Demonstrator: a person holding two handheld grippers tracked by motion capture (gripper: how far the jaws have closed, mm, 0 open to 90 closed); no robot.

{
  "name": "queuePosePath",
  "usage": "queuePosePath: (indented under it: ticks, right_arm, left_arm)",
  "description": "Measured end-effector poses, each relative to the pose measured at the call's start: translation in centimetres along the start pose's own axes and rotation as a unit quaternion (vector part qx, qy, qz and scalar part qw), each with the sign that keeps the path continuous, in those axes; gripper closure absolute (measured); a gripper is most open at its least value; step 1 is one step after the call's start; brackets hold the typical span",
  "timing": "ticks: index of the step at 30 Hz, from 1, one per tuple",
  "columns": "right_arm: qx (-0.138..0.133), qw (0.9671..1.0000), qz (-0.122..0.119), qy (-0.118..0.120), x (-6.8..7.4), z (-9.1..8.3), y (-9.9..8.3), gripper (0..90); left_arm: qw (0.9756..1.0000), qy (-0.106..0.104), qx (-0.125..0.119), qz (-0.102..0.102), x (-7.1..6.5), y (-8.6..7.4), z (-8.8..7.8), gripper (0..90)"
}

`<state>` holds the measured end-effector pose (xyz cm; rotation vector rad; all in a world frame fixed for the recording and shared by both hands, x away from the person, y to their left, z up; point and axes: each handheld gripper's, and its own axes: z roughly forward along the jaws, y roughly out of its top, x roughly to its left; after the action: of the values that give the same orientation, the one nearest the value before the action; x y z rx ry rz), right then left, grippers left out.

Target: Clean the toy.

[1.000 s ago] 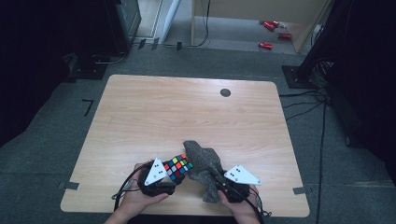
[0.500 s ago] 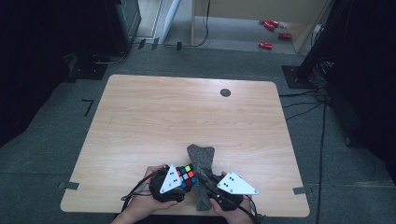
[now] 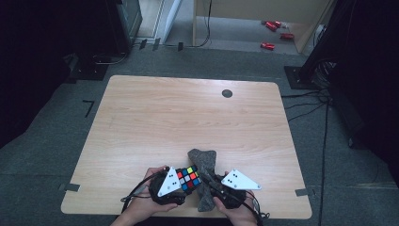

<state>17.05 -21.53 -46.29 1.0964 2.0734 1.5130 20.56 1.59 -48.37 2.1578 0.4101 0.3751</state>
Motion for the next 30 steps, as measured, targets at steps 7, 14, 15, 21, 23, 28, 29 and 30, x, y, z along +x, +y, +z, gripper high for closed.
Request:
queuePosePath:
  ticks: [7, 14, 15, 21, 23, 28, 29, 30]
  right_arm:
    - [-0.01, 0.9999, -0.002, 0.011, 0.4, -0.3, 0.2, 80.2]
    - [-0.026, 0.9994, -0.006, 0.022, 0.8, -0.7, 0.5, 80.1]
    - [-0.029, 0.9993, -0.007, 0.024, 0.8, -0.7, 0.5, 80.0]
    - [-0.032, 0.9987, -0.013, 0.037, 1.5, -0.9, 0.7, 79.9]
    - [-0.032, 0.9982, -0.018, 0.047, 1.9, -0.7, 0.7, 79.8]
    - [-0.015, 0.9978, -0.035, 0.054, 3.1, -0.1, 0.4, 79.8]
    - [-0.012, 0.9975, -0.041, 0.056, 3.4, 0.0, 0.3, 79.7]
    - [-0.01, 0.9973, -0.048, 0.055, 3.6, 0.1, 0.3, 79.7]
  left_arm:
    - [1.0, -0.002, 0.0, -0.004, 0.1, -0.1, 0.0, 34.5]
    - [1.0, -0.007, 0.004, -0.004, -0.3, -0.1, 0.4, 34.5]
    - [1.0, -0.007, 0.007, -0.002, -0.3, 0.0, 0.4, 34.5]
    - [0.9998, 0.004, 0.018, 0.007, -0.6, 0.0, 0.7, 34.6]
    - [0.9997, 0.008, 0.02, 0.011, -0.8, 0.1, 0.8, 34.6]
    - [0.9993, 0.021, 0.026, 0.019, -1.4, 0.7, 0.9, 34.6]
    - [0.9991, 0.024, 0.025, 0.024, -1.6, 0.8, 0.9, 34.6]
    - [0.9989, 0.027, 0.026, 0.029, -1.8, 1.0, 0.9, 34.6]
